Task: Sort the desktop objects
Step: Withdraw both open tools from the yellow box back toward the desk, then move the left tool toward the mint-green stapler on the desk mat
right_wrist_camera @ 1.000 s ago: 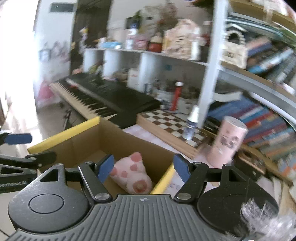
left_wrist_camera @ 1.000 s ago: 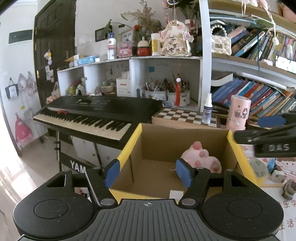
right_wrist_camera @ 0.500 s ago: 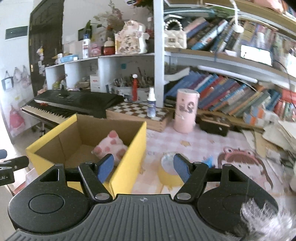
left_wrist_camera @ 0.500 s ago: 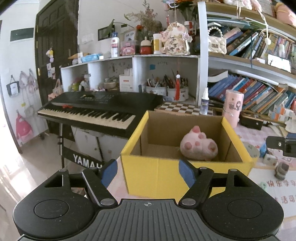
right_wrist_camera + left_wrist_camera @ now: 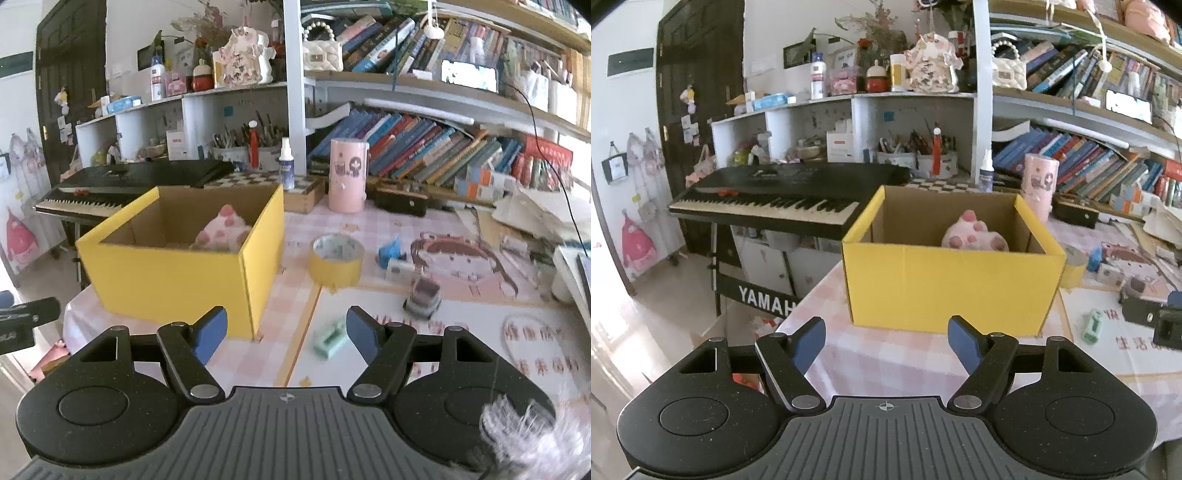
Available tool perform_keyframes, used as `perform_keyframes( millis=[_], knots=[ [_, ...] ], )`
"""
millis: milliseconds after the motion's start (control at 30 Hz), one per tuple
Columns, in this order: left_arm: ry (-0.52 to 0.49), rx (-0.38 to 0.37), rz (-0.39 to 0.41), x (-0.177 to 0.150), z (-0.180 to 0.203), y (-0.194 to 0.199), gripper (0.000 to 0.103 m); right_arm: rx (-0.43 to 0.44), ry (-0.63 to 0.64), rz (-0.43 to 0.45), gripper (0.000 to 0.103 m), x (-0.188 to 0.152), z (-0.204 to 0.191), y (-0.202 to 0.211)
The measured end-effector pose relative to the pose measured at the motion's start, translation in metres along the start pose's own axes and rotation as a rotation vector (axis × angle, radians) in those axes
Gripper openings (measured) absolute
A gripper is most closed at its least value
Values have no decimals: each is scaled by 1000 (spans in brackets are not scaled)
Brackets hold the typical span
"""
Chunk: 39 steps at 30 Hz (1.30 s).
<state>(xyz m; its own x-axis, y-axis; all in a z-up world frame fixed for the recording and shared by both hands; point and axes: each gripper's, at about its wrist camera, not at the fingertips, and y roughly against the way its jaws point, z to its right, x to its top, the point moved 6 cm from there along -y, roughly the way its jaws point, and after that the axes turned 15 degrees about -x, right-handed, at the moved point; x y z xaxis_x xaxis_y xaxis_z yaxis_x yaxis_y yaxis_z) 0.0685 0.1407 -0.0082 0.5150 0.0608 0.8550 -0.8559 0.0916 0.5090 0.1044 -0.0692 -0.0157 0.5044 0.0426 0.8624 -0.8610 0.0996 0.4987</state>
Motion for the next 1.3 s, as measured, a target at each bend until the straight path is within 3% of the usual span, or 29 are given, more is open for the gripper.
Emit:
perform_keyframes(
  millis=[633,1300],
  knots=[
    [-51,-104,-54,-32,38,6,81,-89,35,-60,71,-57,7,38],
    [-98,-185,-96,-35,86,-14,81,-126,13,-100,73,-63,44,30]
  ],
)
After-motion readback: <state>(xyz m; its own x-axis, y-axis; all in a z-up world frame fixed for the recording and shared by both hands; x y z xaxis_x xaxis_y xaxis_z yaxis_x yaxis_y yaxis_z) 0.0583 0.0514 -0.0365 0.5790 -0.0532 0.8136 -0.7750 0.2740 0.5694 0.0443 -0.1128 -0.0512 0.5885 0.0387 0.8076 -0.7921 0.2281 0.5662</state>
